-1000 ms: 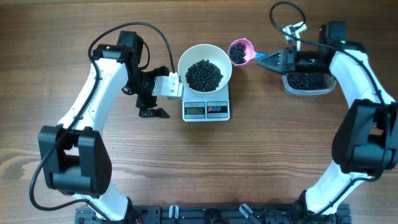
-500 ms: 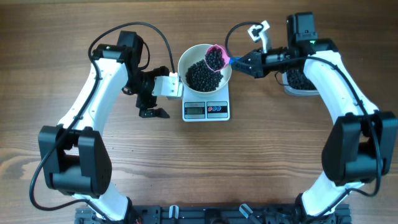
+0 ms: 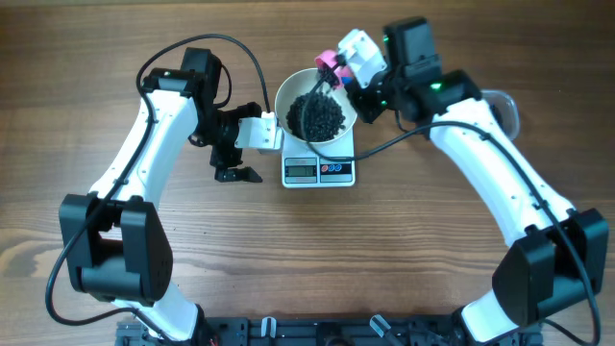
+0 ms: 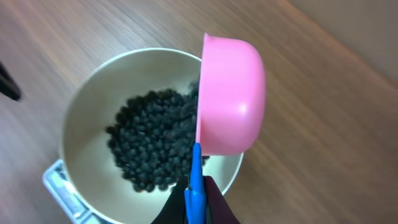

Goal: Scoop item into bowl and weigh 150g on scale
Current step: 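Tip the scoop's beans into the white bowl with the right gripper, then move the empty pink scoop back into the bean tub with the right gripper, then scoop beans and lift the pink scoop out of the tub, then carry the scoop over the white bowl and tip beans in, then return the empty scoop into the bean tub with the right gripper, then scoop beans and lift the pink scoop out of the tub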

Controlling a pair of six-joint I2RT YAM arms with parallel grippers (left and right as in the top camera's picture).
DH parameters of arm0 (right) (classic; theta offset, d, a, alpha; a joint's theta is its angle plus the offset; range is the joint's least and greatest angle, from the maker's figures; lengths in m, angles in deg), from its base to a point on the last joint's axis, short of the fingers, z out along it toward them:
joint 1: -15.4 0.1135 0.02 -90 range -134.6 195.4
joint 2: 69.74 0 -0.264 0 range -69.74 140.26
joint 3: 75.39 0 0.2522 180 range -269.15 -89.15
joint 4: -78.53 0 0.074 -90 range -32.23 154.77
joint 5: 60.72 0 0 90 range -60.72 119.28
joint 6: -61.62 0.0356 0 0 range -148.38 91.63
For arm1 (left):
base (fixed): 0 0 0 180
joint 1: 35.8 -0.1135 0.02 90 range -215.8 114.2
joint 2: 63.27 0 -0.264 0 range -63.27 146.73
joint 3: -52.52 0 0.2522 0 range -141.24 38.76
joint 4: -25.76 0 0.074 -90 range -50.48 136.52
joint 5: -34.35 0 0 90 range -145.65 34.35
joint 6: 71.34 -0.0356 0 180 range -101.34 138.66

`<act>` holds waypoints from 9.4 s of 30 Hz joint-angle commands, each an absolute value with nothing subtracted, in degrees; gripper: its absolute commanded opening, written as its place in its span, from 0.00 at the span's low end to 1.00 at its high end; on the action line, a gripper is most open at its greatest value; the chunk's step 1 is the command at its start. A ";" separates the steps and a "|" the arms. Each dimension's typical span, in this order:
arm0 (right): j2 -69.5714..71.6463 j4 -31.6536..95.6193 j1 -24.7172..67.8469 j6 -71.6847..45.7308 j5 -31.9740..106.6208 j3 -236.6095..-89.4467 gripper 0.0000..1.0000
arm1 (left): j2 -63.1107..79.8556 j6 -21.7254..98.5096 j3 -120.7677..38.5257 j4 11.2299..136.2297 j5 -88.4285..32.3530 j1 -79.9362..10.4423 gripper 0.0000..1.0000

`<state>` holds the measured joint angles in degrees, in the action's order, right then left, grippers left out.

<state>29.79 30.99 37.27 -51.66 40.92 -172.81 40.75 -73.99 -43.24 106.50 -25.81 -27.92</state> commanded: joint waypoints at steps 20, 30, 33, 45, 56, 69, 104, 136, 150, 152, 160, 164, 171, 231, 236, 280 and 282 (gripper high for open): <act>25.62 33.00 39.72 -51.62 34.47 -173.46 0.04 | 40.78 -73.88 -42.83 106.53 -25.74 -27.74 1.00; 22.25 33.37 37.27 -38.29 34.45 -173.68 0.04 | 40.78 -73.88 -42.83 106.53 -25.72 -27.76 1.00; 18.77 30.25 33.33 -38.27 34.45 -173.68 0.04 | 40.78 -73.88 -42.83 106.53 -25.72 -27.74 1.00; 17.86 11.19 5.93 -40.78 34.23 -173.66 0.04 | 40.78 -73.88 -42.83 106.53 -25.74 -27.76 1.00; 33.46 9.63 1.14 -47.82 33.62 -173.66 0.04 | 40.78 -73.88 -42.83 106.53 -25.74 -27.76 1.00; 41.07 6.16 1.73 -47.82 61.51 -173.38 0.04 | 40.78 -73.88 -42.83 106.53 -25.74 -27.74 1.00; 41.07 6.79 -14.09 -46.96 79.87 -173.42 0.04 | 40.78 -73.88 -42.83 106.50 -25.74 -27.76 1.00; 38.38 10.97 5.82 -49.37 98.40 -173.57 0.04 | 40.78 -73.88 -42.83 106.53 -25.74 -27.76 1.00; 30.47 22.51 19.56 -45.33 80.41 -173.68 0.04 | 40.78 -73.88 -42.83 106.53 -25.74 -27.76 1.00; 30.49 22.53 21.20 -46.48 77.03 -173.68 0.04 | 40.78 -73.88 -42.83 106.53 -25.74 -27.74 1.00; 30.49 23.67 25.95 -47.90 69.53 -173.68 0.04 | 40.78 -73.88 -42.83 106.53 -25.74 -27.76 1.00; 30.49 24.17 27.63 -47.95 66.05 -173.68 0.04 | 40.78 -73.88 -42.83 106.53 -25.74 -27.74 1.00; 30.53 24.58 31.39 -52.47 57.25 -173.68 0.04 | 40.78 -73.88 -42.83 106.53 -25.74 -27.76 1.00; 21.70 13.63 11.96 -36.52 24.18 -173.09 0.04 | 40.78 -73.88 -42.83 106.53 -25.74 -27.76 1.00; 24.89 11.32 8.40 -32.01 24.29 -173.07 0.04 | 40.78 -73.88 -42.83 106.53 -25.74 -27.74 1.00; 41.27 6.81 -12.26 -42.66 76.57 -173.46 0.04 | 40.78 -73.88 -42.83 106.53 -25.74 -27.76 1.00; 41.27 6.40 -13.29 -42.79 77.86 -173.46 0.04 | 40.78 -73.88 -42.83 106.53 -25.74 -27.74 1.00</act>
